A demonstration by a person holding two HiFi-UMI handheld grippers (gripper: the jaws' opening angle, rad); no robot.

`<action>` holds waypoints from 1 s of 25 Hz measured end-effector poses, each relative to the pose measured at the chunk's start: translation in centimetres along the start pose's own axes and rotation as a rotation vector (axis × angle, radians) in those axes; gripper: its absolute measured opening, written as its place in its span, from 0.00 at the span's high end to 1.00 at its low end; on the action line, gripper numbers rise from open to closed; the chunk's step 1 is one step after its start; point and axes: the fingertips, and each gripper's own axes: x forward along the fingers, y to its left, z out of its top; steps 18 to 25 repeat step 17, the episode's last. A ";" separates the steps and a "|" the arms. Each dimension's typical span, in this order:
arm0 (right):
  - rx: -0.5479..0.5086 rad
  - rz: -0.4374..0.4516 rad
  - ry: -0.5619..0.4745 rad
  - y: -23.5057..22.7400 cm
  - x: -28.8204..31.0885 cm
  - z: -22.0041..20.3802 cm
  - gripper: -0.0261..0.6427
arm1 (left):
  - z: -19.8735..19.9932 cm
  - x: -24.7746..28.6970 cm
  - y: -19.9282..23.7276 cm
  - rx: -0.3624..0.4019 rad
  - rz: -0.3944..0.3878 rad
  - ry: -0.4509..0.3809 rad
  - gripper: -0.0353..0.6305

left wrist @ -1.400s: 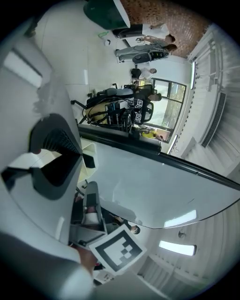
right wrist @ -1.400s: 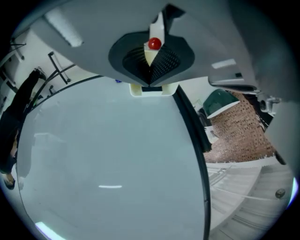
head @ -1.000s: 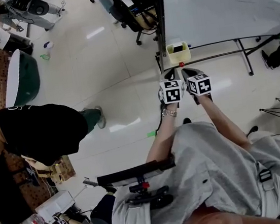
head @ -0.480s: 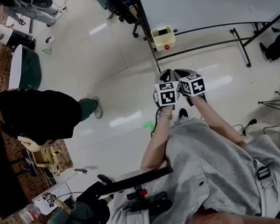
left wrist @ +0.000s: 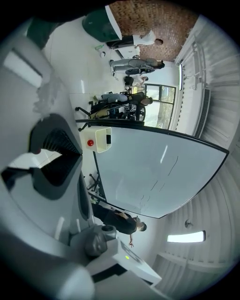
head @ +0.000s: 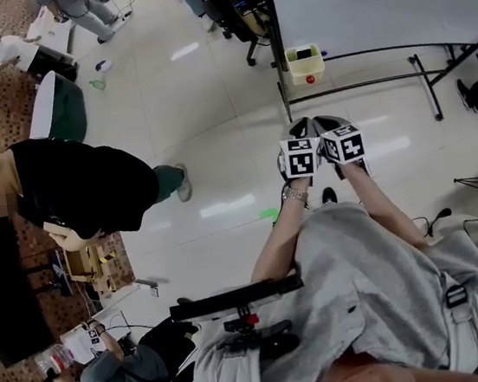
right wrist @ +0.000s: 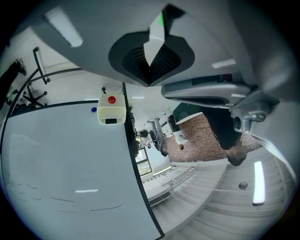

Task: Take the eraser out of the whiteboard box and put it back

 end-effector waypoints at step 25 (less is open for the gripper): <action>-0.025 -0.028 -0.002 -1.2 -0.2 1.6 0.96 | 1.6 1.1 0.0 0.019 -0.036 -0.018 0.94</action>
